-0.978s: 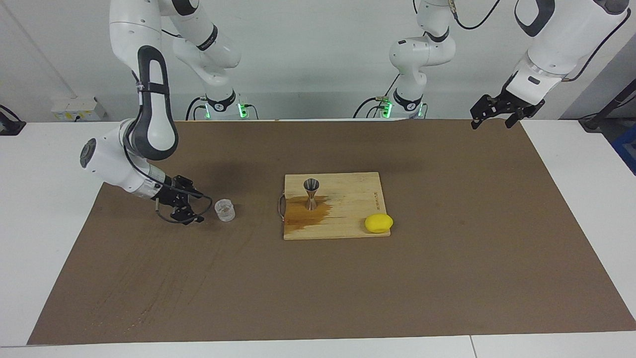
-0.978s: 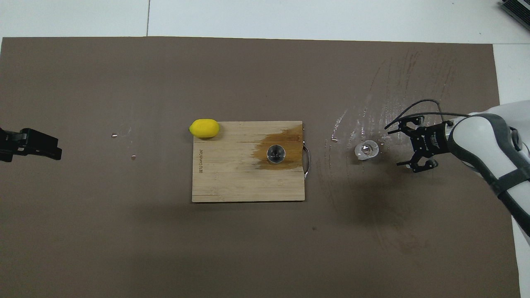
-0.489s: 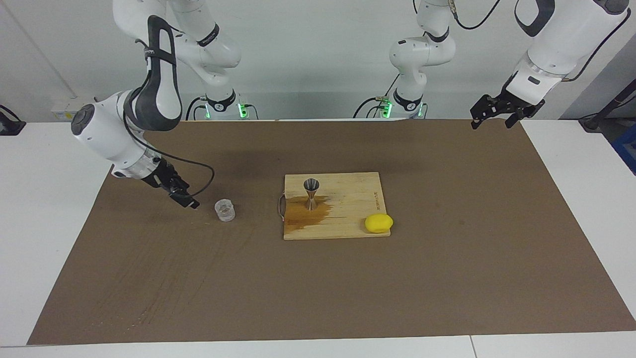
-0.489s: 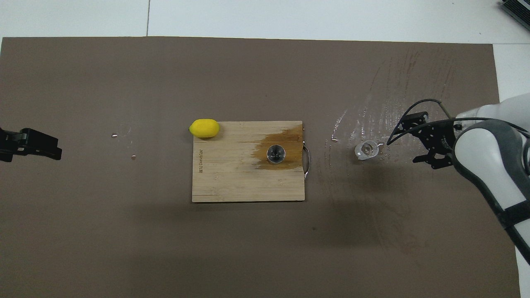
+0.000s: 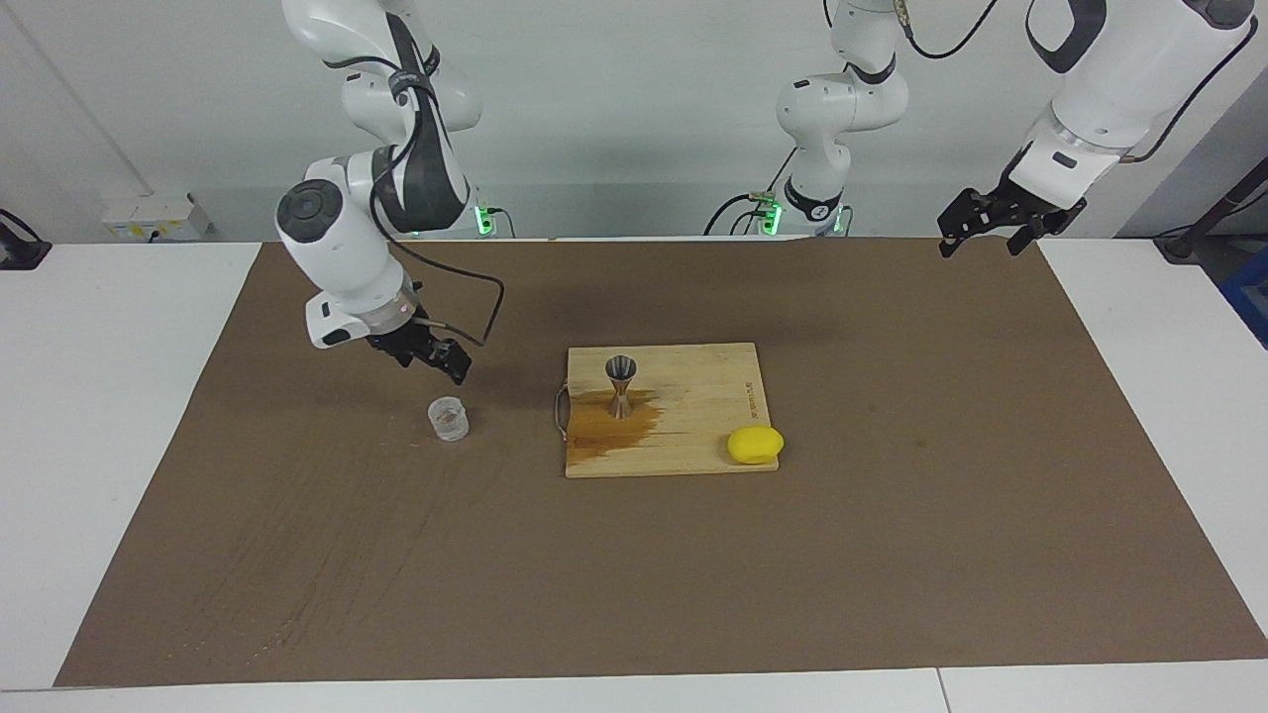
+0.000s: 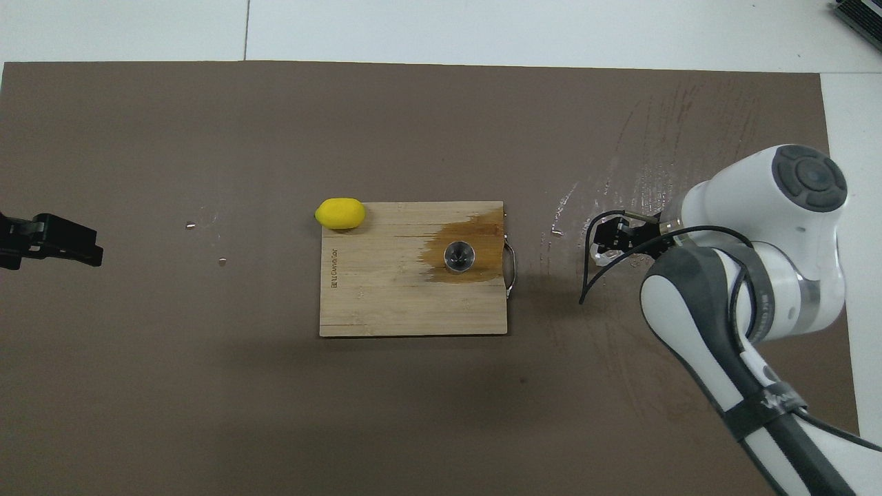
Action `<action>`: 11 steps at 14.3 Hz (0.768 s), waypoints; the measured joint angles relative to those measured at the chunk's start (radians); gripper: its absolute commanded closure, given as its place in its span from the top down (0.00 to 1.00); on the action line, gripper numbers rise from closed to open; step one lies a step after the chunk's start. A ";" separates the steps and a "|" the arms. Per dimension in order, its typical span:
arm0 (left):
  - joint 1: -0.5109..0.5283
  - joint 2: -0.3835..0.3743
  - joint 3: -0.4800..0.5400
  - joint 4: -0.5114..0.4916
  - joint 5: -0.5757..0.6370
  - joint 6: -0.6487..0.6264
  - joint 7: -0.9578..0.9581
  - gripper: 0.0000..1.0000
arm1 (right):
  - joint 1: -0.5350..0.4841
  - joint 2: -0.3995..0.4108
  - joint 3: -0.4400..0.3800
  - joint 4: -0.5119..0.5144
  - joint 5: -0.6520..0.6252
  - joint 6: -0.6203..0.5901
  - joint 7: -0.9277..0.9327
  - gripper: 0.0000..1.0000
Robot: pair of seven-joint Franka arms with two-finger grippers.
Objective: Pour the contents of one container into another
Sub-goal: 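Open the right gripper and draw it back from the glass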
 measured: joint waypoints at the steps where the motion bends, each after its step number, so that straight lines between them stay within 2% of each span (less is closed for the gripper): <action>1: 0.000 0.000 0.000 0.000 0.000 0.000 0.000 1.00 | 0.019 -0.001 0.000 0.015 -0.029 -0.006 -0.016 1.00; 3: 0.000 0.000 0.000 0.000 0.000 0.000 0.000 1.00 | 0.033 -0.005 0.001 0.081 -0.094 -0.046 -0.048 1.00; 5: 0.000 0.000 0.000 0.000 0.000 0.000 0.000 1.00 | 0.021 -0.008 -0.004 0.190 -0.128 -0.112 -0.124 1.00; 8: 0.000 0.000 0.000 0.000 0.000 0.000 0.000 1.00 | -0.028 -0.016 -0.010 0.326 -0.128 -0.212 -0.214 1.00; 11: 0.000 0.000 0.000 0.000 0.000 0.000 0.000 1.00 | -0.048 -0.017 -0.011 0.413 -0.123 -0.314 -0.226 1.00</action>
